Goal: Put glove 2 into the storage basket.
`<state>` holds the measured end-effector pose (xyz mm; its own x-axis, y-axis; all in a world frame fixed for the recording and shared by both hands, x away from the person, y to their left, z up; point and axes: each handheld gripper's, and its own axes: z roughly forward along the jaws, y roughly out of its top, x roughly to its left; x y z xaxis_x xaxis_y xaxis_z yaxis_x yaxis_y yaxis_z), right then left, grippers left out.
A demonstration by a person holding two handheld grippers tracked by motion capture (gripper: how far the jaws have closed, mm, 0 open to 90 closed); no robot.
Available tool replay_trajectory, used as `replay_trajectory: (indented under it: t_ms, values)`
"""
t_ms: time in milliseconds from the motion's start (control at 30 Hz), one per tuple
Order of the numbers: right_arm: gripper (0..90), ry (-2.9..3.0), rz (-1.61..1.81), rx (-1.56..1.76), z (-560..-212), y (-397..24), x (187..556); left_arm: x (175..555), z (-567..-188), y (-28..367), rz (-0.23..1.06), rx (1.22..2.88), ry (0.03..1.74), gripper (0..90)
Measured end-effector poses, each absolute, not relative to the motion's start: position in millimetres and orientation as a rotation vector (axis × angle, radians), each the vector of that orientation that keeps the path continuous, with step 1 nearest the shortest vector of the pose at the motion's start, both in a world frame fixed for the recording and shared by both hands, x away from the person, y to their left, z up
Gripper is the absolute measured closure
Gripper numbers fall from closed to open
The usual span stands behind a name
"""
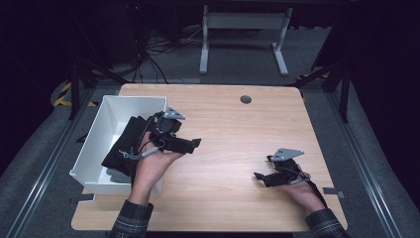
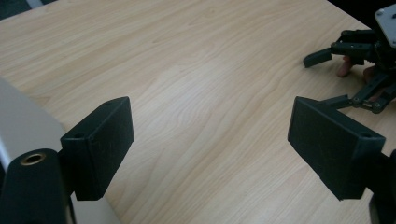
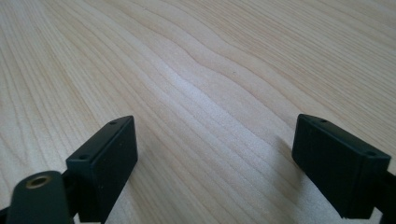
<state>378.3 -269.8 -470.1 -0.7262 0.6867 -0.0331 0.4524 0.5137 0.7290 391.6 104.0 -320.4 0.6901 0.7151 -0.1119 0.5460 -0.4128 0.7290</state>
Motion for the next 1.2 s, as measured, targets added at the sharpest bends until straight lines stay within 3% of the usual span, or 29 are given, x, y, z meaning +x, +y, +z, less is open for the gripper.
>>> replay_trajectory:
  t_ms: [467, 1200]
  values:
    - [14.5, 2.443, 1.039, 0.948, -470.1, -269.8, 378.3, 378.4, -348.2, 67.4, 0.245, 2.14, 0.917, 15.2]
    - [15.1, 2.446, 1.044, 0.939, -470.1, -271.0, 373.9, 367.7, -425.0, 36.3, 0.206, 2.212, 0.779, 15.0]
